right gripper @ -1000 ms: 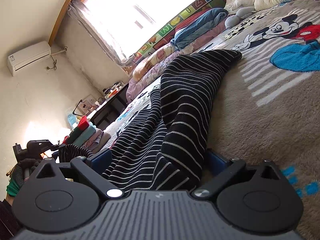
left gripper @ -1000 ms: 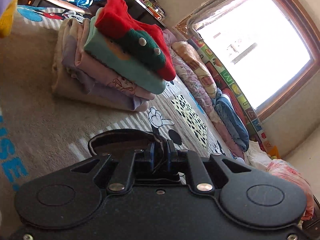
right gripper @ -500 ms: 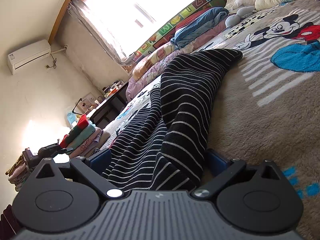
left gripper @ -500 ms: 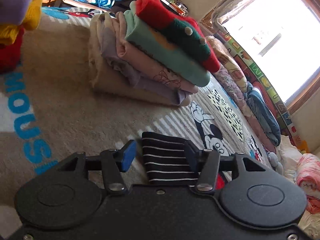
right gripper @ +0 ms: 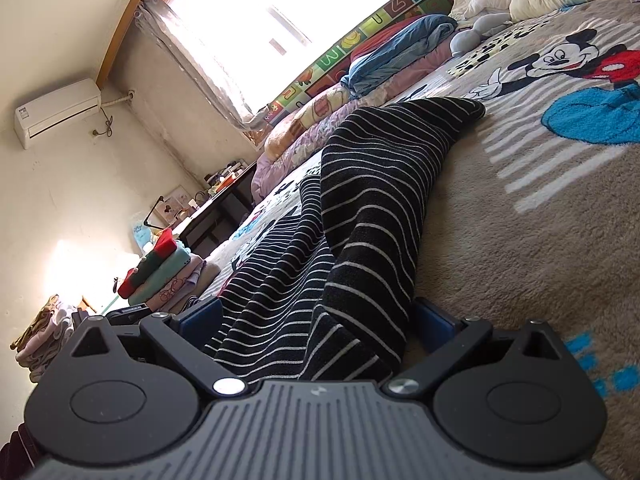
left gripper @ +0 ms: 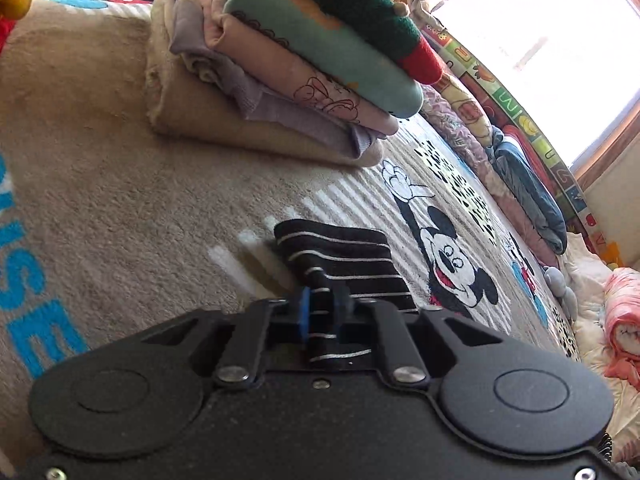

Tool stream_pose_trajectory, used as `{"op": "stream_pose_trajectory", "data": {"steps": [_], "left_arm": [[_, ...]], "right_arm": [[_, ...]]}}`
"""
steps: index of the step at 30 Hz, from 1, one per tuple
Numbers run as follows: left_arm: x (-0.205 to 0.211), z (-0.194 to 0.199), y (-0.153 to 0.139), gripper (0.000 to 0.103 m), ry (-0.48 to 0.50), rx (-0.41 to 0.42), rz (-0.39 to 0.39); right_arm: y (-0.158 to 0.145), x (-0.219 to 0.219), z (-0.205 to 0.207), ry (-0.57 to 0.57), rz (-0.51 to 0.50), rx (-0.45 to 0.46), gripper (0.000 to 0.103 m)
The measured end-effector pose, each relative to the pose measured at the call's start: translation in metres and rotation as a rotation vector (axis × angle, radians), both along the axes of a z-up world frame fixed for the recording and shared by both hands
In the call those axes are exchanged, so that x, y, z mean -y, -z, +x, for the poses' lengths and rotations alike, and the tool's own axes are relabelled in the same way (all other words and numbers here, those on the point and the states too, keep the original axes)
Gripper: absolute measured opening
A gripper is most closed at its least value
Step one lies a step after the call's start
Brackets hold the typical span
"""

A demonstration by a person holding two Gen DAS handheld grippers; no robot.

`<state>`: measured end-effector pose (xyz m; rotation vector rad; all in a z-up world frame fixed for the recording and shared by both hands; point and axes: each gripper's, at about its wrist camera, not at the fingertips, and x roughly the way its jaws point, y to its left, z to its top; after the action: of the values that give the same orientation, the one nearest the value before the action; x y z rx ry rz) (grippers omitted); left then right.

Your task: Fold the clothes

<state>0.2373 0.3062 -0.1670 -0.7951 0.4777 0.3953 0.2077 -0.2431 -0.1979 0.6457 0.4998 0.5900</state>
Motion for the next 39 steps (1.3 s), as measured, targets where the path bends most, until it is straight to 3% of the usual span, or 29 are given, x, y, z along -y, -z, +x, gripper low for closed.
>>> {"op": "stream_pose_trajectory", "data": {"steps": [6, 11, 16, 18, 20, 22, 27, 30, 32, 34, 36, 39], "left_arm": [[-0.011, -0.031, -0.018, 0.001, -0.135, 0.064, 0.064], [-0.015, -0.023, -0.001, 0.002, -0.151, -0.046, 0.07], [0.004, -0.031, -0.022, 0.021, -0.259, -0.16, 0.282], [0.014, -0.04, -0.03, 0.023, -0.265, -0.135, 0.273], [0.031, -0.046, -0.038, 0.031, -0.216, -0.085, 0.242], [0.051, -0.048, -0.045, 0.046, -0.149, -0.038, 0.204], [0.121, -0.05, -0.045, 0.048, 0.083, 0.007, 0.094], [0.167, -0.043, -0.041, 0.049, 0.251, 0.004, 0.078], [0.186, -0.038, -0.041, 0.049, 0.307, 0.012, 0.121], [0.197, -0.035, -0.039, 0.05, 0.335, 0.022, 0.165], [0.2, -0.031, -0.035, 0.05, 0.347, 0.02, 0.18], [0.196, -0.027, -0.026, 0.05, 0.354, 0.006, 0.174]], "right_arm": [[0.0, -0.001, 0.0, 0.0, -0.004, -0.002, 0.099], [-0.001, -0.002, 0.0, 0.0, -0.007, -0.003, 0.099], [-0.001, -0.004, 0.001, 0.0, -0.017, -0.006, 0.099], [-0.001, -0.005, 0.001, 0.001, -0.025, -0.006, 0.099], [-0.002, -0.007, 0.0, 0.002, -0.041, -0.008, 0.099], [-0.003, -0.01, -0.001, 0.004, -0.062, -0.012, 0.099], [-0.006, -0.01, -0.007, 0.001, -0.075, -0.031, 0.098], [-0.004, 0.004, -0.017, 0.009, 0.018, -0.063, 0.087], [0.003, 0.021, -0.022, 0.033, 0.129, -0.089, 0.077], [0.013, 0.039, -0.021, 0.095, 0.258, -0.146, 0.06], [0.019, 0.049, -0.013, 0.15, 0.33, -0.199, 0.053], [0.017, 0.051, 0.017, 0.185, 0.339, -0.235, 0.054]]}}
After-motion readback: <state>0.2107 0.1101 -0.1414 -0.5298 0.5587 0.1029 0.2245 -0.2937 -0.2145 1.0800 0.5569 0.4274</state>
